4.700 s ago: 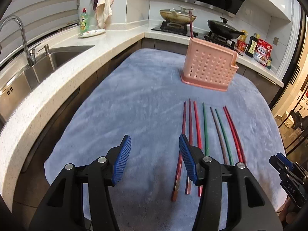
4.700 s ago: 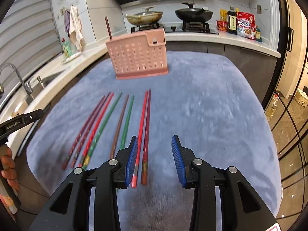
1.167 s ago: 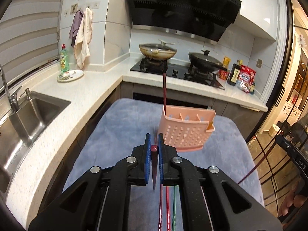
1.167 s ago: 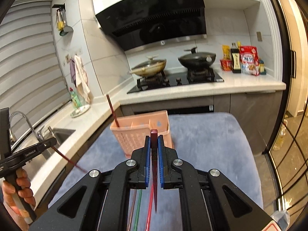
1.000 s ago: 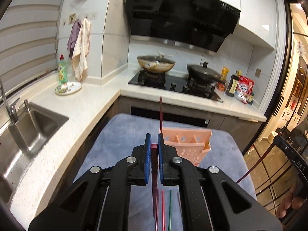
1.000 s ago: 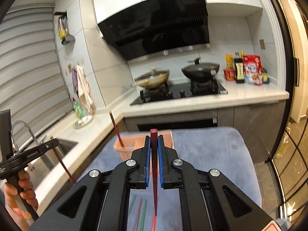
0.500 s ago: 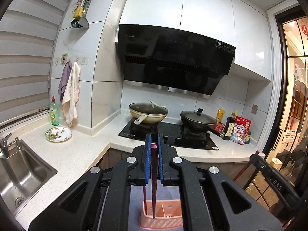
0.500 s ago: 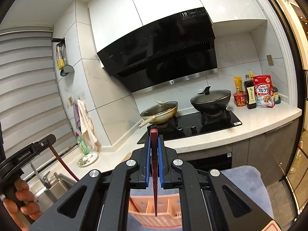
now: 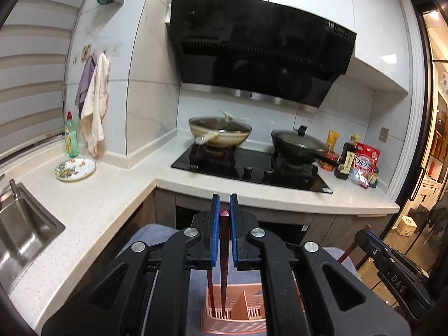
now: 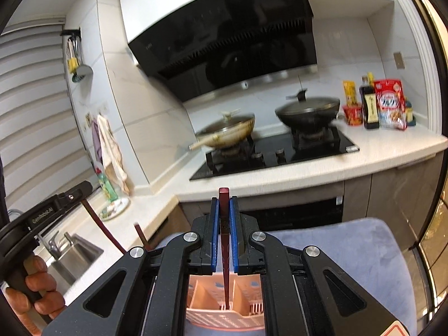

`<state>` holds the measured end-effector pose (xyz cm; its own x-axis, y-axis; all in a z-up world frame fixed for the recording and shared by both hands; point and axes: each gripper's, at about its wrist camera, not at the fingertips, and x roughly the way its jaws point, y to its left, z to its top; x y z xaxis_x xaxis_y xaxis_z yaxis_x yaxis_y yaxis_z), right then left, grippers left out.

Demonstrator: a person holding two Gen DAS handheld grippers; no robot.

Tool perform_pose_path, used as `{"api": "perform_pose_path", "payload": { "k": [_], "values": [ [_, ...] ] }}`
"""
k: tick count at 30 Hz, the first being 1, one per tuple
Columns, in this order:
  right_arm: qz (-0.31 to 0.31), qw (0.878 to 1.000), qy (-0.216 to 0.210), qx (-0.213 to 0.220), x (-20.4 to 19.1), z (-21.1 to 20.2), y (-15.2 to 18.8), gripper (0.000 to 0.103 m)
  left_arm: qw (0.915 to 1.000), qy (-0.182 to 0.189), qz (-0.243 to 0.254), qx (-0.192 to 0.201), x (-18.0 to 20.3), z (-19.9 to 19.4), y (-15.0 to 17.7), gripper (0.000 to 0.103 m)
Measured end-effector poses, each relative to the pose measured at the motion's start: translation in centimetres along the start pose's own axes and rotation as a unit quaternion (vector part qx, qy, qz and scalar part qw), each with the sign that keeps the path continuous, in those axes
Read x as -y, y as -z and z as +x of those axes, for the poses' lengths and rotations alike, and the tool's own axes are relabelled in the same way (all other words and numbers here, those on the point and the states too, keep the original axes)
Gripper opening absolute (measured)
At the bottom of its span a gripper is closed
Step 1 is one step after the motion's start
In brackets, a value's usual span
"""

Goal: Organize utensils
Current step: 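Lift both chopsticks and lower them into the pink holder, opening both tools, then withdraw both tools from the holder back to the chopsticks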

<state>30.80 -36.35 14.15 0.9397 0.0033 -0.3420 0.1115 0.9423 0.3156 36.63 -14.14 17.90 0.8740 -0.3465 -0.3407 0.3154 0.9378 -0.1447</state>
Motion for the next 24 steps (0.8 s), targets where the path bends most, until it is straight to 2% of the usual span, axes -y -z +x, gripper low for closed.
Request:
{"api": "perform_pose_path", "payload": {
  "k": [5,9,12,16,24],
  "values": [
    [0.000,1.000,-0.003,-0.010,0.4,0.5,1.2,0.010,0.9999,-0.005,-0.007,-0.012,-0.3,1.0,1.6,0.007],
    [0.001,1.000,-0.001,-0.007,0.6,-0.5,1.1,0.021,0.9997,-0.017,-0.008,-0.016,-0.7,0.4,2.0,0.032],
    [0.003,1.000,-0.004,-0.001,0.8,-1.9,1.1,0.028,0.9996,-0.022,0.001,-0.019,-0.9,-0.6,2.3,0.039],
    [-0.011,1.000,-0.001,-0.007,0.6,-4.2,1.8,0.028,0.9991,-0.030,0.008,-0.029,-1.4,-2.5,3.2,0.052],
    [-0.022,0.999,0.000,-0.042,0.1,-9.2,6.6,0.029,0.9958,-0.050,0.032,-0.071,-2.7,-7.5,7.7,0.053]
  ]
}}
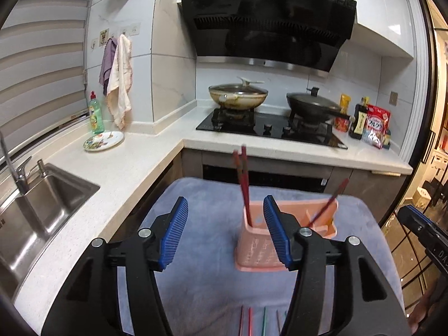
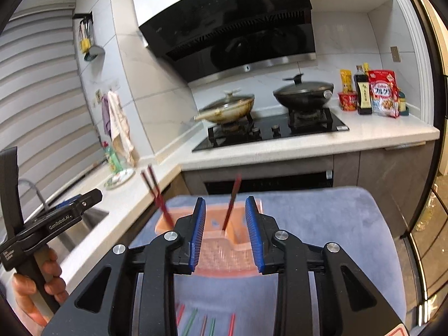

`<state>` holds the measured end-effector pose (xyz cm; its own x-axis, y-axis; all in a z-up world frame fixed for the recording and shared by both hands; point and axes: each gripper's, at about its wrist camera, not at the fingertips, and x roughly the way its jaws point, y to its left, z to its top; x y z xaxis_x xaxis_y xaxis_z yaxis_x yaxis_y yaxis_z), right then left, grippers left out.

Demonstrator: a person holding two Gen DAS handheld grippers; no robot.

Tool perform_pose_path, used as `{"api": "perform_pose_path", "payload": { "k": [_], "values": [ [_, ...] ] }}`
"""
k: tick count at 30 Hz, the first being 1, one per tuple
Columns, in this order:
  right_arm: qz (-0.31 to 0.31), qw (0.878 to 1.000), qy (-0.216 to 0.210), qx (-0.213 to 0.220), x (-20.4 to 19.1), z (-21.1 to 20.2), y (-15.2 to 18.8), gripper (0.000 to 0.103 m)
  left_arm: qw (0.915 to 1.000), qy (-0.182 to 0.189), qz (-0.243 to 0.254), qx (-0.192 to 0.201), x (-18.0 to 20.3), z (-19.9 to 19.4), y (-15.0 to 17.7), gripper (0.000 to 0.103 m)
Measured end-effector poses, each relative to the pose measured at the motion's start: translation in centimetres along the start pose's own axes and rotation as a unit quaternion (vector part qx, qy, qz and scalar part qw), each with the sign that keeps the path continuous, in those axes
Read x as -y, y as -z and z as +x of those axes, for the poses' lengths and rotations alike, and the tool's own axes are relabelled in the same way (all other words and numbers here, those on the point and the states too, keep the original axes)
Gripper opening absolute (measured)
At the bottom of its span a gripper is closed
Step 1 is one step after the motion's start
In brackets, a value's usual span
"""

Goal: Organize utensils
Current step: 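Withdraw both tools from the holder back to the chopsticks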

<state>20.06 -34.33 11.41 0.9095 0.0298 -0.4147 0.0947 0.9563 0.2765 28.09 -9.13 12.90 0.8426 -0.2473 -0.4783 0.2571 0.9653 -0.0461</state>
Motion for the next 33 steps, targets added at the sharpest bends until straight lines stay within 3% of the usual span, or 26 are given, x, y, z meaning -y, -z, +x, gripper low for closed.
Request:
{"api": "perform_pose_path", "payload": {
  "k": [10,19,33],
  "values": [
    [-0.017,0.996,0.019,-0.089,-0.9,-4.5,11.0,0.029,0.9979,-0.012,0.008,-0.063,-2.1,-4.0,9.7,0.054],
    [-0.023,0.989,0.037,-0.142,-1.9,-6.4,18.6,0.029,0.9931,-0.021,0.001,-0.115,-3.2,-5.9,16.7,0.054],
    [-0.016,0.981,0.047,-0.185,-2.5,-7.0,24.6,0.029,0.9882,-0.026,0.005,-0.151,-3.1,-7.7,22.5,0.054]
  ]
}}
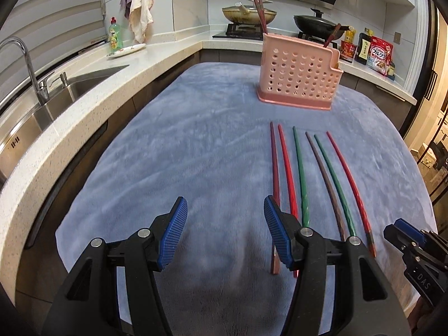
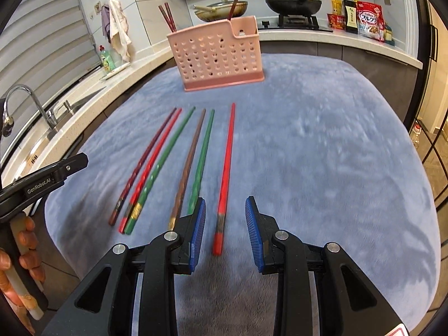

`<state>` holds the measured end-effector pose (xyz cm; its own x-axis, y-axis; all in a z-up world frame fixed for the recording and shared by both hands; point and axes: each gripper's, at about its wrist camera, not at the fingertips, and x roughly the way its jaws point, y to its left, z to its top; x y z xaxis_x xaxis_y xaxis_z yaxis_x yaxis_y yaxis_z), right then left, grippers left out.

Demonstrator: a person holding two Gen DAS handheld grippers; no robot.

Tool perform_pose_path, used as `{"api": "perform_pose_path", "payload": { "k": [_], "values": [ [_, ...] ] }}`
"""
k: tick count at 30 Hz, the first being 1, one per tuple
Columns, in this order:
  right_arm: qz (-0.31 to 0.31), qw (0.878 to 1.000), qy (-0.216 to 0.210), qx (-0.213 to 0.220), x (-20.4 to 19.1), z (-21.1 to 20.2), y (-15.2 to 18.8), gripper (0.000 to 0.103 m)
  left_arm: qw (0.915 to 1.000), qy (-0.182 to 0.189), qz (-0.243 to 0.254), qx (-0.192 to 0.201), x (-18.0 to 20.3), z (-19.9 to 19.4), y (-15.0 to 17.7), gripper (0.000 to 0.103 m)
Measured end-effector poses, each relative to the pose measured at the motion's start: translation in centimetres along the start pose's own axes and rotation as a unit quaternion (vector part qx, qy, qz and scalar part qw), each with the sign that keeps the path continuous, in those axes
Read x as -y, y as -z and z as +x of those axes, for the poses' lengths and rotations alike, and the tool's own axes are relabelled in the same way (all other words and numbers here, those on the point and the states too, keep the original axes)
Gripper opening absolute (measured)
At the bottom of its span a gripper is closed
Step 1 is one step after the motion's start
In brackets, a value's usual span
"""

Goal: Organize utensils
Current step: 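Withdraw both tools from the holder back to the chopsticks, then grasp a dark red chopstick with the left tool while the right tool grasps a red chopstick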

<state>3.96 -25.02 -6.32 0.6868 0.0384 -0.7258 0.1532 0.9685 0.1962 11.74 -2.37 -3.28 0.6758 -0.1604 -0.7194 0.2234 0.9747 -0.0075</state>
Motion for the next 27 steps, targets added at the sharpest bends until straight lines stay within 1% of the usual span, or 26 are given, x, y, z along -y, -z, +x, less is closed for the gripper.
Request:
{"api": "perform_pose_path", "payload": {
  "k": [5,7,14,20,27],
  "values": [
    [-0.005,1.000,0.003,-0.009,-0.3,0.8,0.9,0.029,0.9999,0.004,0.004,-0.015,0.4,0.5,1.4,0.056],
    [-0.004,1.000,0.002,-0.013,-0.3,1.1,1.2,0.029,0.9999,0.003,0.007,-0.015,0.5,0.6,1.7,0.062],
    [-0.003,1.000,0.001,-0.022,-0.4,1.8,1.5,0.029,0.9996,0.013,0.014,-0.022,1.4,1.1,2.4,0.062],
    [-0.004,1.000,0.005,-0.025,-0.4,2.2,1.7,0.027,0.9991,0.019,0.019,-0.031,1.9,1.5,2.9,0.062],
    [-0.004,1.000,0.005,-0.024,-0.2,2.4,1.8,0.024,0.9986,0.018,0.026,-0.044,2.5,2.4,3.6,0.062]
  ]
}}
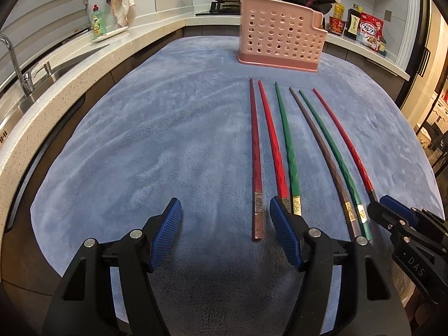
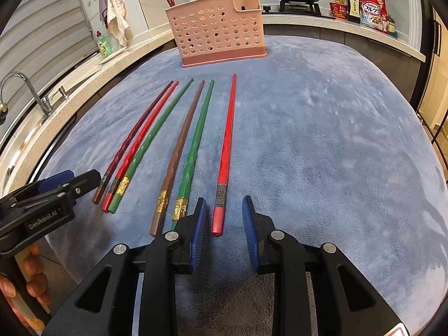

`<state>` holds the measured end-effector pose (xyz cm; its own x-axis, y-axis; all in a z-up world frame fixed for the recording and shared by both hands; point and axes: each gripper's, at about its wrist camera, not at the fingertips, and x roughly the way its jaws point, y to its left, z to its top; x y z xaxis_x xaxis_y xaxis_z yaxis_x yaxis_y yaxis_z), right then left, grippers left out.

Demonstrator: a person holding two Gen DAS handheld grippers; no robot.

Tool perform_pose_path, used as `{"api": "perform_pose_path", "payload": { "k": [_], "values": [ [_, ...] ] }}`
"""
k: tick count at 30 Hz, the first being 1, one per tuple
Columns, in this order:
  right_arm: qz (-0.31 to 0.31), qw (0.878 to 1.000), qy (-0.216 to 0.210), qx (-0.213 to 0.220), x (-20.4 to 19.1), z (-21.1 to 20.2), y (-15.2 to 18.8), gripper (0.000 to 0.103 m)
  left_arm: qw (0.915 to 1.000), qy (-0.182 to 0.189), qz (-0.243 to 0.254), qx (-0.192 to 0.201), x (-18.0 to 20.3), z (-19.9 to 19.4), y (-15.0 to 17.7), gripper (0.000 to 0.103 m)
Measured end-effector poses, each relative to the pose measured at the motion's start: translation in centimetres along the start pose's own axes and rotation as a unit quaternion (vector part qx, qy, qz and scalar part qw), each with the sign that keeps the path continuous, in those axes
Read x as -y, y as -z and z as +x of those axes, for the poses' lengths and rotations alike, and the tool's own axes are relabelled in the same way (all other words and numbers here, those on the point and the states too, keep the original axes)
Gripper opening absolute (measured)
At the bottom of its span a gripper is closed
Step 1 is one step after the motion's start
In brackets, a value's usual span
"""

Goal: Organize utensils
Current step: 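Grasp a dark red chopstick with the left tool while the right tool grasps a red chopstick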

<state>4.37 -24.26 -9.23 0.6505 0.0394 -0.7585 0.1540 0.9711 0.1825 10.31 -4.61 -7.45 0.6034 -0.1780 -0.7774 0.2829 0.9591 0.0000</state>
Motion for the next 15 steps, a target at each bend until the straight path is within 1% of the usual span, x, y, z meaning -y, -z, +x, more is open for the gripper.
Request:
{"api": "perform_pose_path", "payload": {
  "k": [6,12,14,15],
  "values": [
    [-0.003,1.000,0.001,0.001,0.0,0.1,0.1,0.024,0.9999,-0.002,-0.005,-0.015,-0.1,0.8,0.4,0.062],
    [-0.004,1.000,0.002,0.004,0.0,0.0,0.3,0.024,0.9999,-0.009,-0.002,-0.014,0.1,1.1,0.5,0.062],
    [-0.004,1.000,0.002,0.005,0.0,0.1,0.3,0.024,0.9998,-0.012,-0.001,-0.014,0.1,1.1,0.6,0.060],
    [-0.004,1.000,0.002,0.005,-0.1,0.0,0.3,0.024,0.9998,-0.013,0.000,-0.014,0.1,1.1,0.5,0.057]
  ]
}}
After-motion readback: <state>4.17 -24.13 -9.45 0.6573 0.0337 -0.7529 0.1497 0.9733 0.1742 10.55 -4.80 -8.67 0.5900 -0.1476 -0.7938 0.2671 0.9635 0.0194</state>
